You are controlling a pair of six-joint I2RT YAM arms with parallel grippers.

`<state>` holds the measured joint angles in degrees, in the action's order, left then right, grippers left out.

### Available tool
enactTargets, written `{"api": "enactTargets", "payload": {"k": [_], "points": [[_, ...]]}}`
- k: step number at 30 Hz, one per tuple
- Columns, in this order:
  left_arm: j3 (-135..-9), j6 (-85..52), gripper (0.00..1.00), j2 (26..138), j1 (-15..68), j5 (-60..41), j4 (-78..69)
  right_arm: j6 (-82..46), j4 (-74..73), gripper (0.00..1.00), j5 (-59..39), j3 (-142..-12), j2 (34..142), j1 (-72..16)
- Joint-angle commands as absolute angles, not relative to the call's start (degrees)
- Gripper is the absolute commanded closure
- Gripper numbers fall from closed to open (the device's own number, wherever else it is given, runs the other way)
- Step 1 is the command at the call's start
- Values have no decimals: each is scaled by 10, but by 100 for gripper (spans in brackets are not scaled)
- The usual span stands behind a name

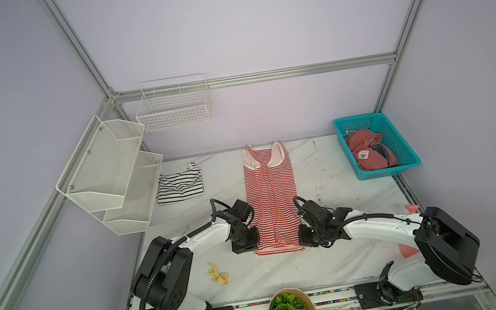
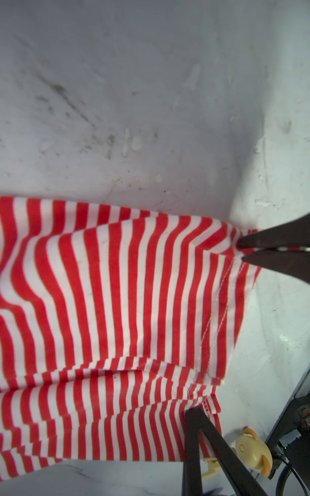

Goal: Fold and stack the tank tops
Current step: 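Lift the hem with both grippers and fold it away toward the straps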

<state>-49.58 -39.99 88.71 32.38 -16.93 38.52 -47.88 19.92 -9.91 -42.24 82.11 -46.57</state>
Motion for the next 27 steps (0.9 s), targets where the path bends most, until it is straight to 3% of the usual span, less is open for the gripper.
{"api": "enactTargets", "payload": {"k": [1,8,17,27], "points": [[-510,-412,100,857,326,-186,387,-482,209,100,-91,-440,798,-468],[-581,-424,100,858,321,-182,397,-473,227,100,-51,-496,790,-457],[-705,-396,100,907,277,-182,407,-406,225,100,-63,-558,813,-378],[-838,-375,100,999,227,-203,408,-302,219,100,-102,-687,917,-290]]}}
